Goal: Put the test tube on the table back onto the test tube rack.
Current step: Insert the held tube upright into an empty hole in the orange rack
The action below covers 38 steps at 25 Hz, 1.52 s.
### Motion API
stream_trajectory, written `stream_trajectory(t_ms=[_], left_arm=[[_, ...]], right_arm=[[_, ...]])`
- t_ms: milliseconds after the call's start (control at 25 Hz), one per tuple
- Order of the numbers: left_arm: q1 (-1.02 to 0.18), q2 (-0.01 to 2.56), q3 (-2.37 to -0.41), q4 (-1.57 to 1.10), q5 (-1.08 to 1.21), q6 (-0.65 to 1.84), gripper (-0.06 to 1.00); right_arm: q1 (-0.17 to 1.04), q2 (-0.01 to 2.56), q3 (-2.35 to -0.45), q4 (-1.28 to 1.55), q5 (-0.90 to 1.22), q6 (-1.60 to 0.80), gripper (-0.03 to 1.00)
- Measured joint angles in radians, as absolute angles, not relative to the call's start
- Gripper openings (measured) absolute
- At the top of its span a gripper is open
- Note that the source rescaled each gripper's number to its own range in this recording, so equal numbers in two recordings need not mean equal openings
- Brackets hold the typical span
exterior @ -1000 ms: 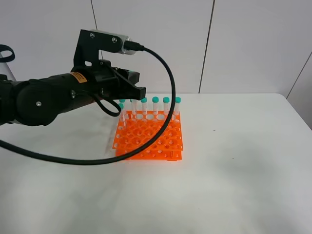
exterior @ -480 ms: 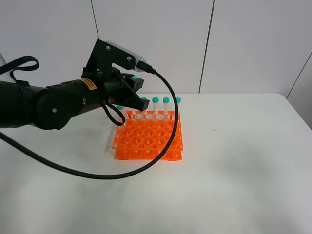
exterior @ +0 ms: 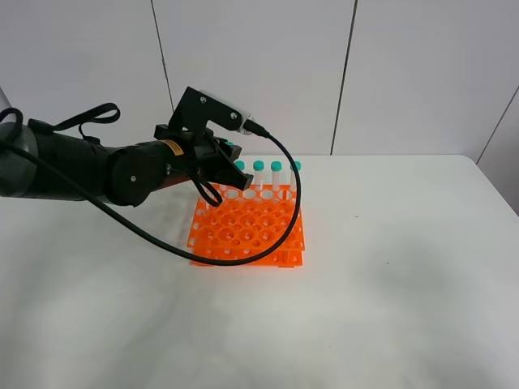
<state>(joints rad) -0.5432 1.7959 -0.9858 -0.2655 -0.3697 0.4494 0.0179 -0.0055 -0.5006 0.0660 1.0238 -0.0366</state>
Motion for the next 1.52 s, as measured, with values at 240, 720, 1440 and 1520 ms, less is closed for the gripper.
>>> stream_trajectory(t_ms=[240,720,1440,1520], left_arm=[[-0.501,1.826,-1.007,-0.266,-0.368,0.449,0.0],[-0.499,1.832,-1.015,-0.262,-0.333,0.445,0.0],[-0.499,1.883,-1.064,-0.21,-0.271,0.324,0.0],[-0.499,1.886,-1.064,-0.21,-0.276,0.318,0.0]], right_arm=[[0.018,-0.006,-0.501,0.069,1.024,-0.037,1.0],[0.018,-0.006,-0.501,0.069,1.024,-0.035,1.0],[0.018,-0.006,-0.501,0.07,1.024,-0.035,1.0],[0.018,-0.006,-0.501,0.07,1.024,-0.035,1.0]])
